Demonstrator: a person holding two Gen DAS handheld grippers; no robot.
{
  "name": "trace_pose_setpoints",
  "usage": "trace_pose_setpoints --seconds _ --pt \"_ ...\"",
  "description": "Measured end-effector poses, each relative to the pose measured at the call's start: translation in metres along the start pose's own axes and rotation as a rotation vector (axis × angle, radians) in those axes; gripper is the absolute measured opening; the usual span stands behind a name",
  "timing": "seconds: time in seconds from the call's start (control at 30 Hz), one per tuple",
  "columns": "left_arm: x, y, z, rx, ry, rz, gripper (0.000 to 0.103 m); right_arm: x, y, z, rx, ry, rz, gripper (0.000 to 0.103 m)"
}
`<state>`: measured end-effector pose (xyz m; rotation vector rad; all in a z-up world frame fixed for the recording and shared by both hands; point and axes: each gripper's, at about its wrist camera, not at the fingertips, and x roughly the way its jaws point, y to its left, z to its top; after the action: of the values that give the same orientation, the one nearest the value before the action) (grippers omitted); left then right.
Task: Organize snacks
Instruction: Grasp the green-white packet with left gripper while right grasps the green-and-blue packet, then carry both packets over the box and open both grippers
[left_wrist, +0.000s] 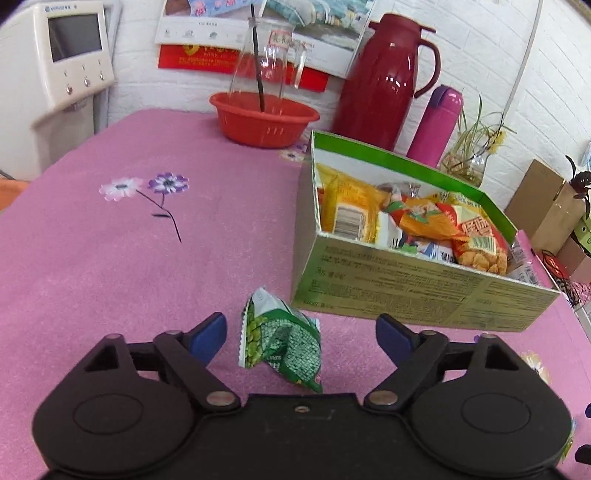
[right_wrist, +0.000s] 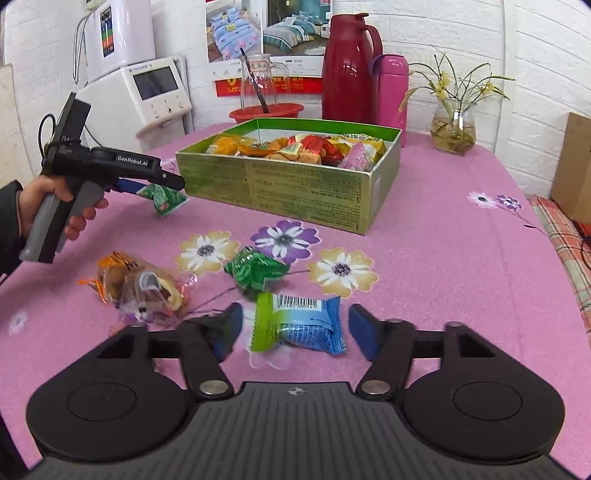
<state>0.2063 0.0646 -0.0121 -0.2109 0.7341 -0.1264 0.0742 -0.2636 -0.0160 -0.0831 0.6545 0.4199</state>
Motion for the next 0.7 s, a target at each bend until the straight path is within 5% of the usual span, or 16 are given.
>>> trace_pose_setpoints --seconds 0.03,0.2,0.23,0.27,0.3,0.37,0.53,0.7 --pt "0.003 0.001 -0.001 -0.004 0.014 -0.008 0.073 0.002 0.001 -0.002 -0.015 0.008 -0.003 0.103" --pt "0.007 -0.002 -0.005 0.014 -0.003 0.008 0.070 0.020 0.001 -0.001 -0.021 0.047 -0.006 0.103" --pt "0.007 -0.003 -0.005 0.023 -0.006 0.013 0.059 0.024 0.001 0.000 -0.022 0.048 -0.006 0.103" --pt "0.007 -0.005 -0.006 0.046 -0.007 0.017 0.034 0.028 0.002 0.001 -0.028 0.053 -0.003 0.102" --pt "0.006 -0.007 -0.006 0.072 0.000 0.008 0.026 0.032 0.003 0.002 -0.038 0.069 0.001 0.092" --pt "0.002 -0.008 -0.009 0.082 0.020 -0.008 0.023 0.033 0.004 0.002 -0.046 0.076 -0.004 0.061" --pt "-0.016 -0.015 -0.015 0.100 0.064 -0.073 0.022 0.020 0.009 0.009 -0.057 0.056 0.012 0.059" --pt "-0.051 -0.035 0.000 0.100 0.023 -0.158 0.022 0.002 0.014 0.038 -0.073 -0.028 0.030 0.059"
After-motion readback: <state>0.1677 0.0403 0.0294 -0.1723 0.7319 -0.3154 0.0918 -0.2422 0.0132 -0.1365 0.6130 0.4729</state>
